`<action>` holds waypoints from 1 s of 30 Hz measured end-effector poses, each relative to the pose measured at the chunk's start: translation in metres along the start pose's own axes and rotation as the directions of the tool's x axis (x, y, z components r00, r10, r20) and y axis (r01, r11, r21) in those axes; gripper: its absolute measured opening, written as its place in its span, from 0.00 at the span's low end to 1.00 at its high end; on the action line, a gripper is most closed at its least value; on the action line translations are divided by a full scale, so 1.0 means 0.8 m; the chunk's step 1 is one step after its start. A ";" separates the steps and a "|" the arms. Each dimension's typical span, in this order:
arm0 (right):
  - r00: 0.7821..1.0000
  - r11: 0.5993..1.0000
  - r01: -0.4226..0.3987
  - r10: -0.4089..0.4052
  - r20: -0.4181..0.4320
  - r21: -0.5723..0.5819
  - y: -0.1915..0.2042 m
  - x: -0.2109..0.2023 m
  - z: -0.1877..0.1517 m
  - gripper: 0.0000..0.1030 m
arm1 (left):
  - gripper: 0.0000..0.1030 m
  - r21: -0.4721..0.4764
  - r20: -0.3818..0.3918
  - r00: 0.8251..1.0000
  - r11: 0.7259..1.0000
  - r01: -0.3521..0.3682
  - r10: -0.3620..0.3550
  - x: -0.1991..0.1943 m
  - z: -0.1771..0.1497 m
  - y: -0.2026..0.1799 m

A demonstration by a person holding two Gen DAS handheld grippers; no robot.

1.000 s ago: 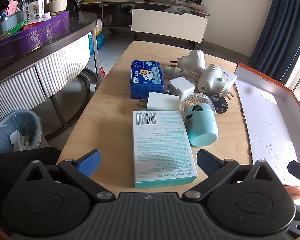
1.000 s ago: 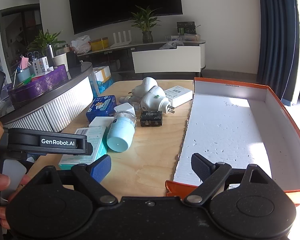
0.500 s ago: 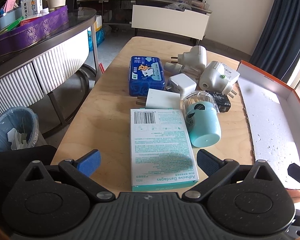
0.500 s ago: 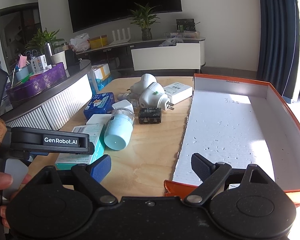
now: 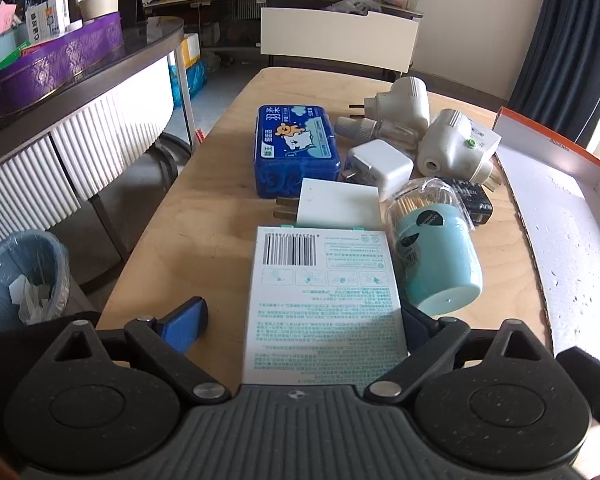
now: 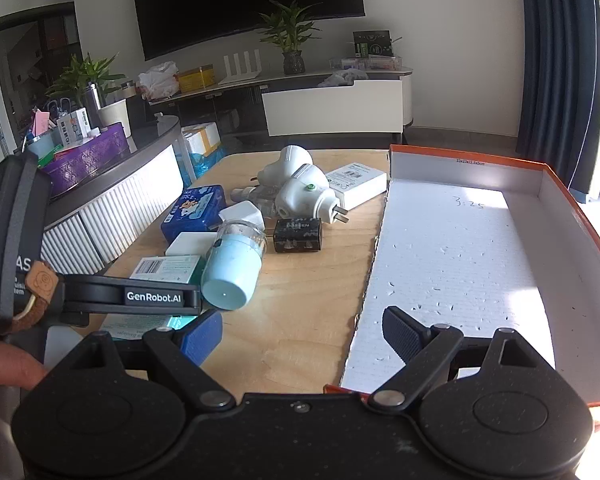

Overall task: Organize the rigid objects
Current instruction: 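Grasp the bandage box with the left tool while the right tool grasps the toothpick jar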

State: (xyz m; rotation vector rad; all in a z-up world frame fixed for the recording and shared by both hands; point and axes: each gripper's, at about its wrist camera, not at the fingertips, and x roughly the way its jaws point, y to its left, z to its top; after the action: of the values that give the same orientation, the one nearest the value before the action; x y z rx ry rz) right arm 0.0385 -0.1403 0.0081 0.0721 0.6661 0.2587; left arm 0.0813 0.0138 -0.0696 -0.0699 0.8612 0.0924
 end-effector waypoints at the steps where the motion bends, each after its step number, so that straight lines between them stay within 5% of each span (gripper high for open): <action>1: 1.000 1.000 -0.004 0.004 -0.004 -0.001 0.002 0.004 0.004 0.99 | 0.86 0.016 0.015 1.000 1.000 0.004 -0.004 -0.001 -0.001 0.000; 3: 1.000 1.000 -0.023 0.023 -0.010 0.004 0.006 0.012 0.014 0.99 | 0.69 0.042 0.040 0.999 0.999 0.007 -0.008 -0.005 -0.002 0.002; 9: 0.995 0.997 -0.083 0.083 -0.058 0.008 0.024 0.058 0.047 0.99 | 0.69 -0.012 0.034 0.998 0.999 0.045 -0.044 -0.012 0.001 0.027; 17: 0.988 0.998 -0.045 0.038 -0.151 -0.042 0.046 0.130 0.055 0.98 | 0.70 -0.071 0.047 0.999 0.997 0.023 -0.020 -0.018 0.007 0.062; 24: 0.982 0.995 -0.018 -0.001 -0.187 -0.099 0.056 0.160 0.059 0.76 | 0.70 -0.049 0.058 0.997 0.998 0.047 -0.044 -0.017 0.013 0.056; 26: 0.984 0.993 -0.018 -0.003 -0.180 -0.114 0.057 0.161 0.061 0.61 | 0.70 -0.043 0.057 0.997 0.998 0.050 -0.048 -0.016 0.015 0.053; 30: 0.982 0.997 -0.032 0.019 -0.186 -0.071 0.046 0.149 0.064 0.58 | 0.70 -0.035 0.065 0.996 0.998 0.060 -0.057 -0.019 0.019 0.047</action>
State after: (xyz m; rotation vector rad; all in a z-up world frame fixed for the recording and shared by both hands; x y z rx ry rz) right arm 0.1524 -0.0729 -0.0183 -0.0144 0.8408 0.3171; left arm 0.0792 0.0523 -0.0491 -0.1259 0.7928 0.0552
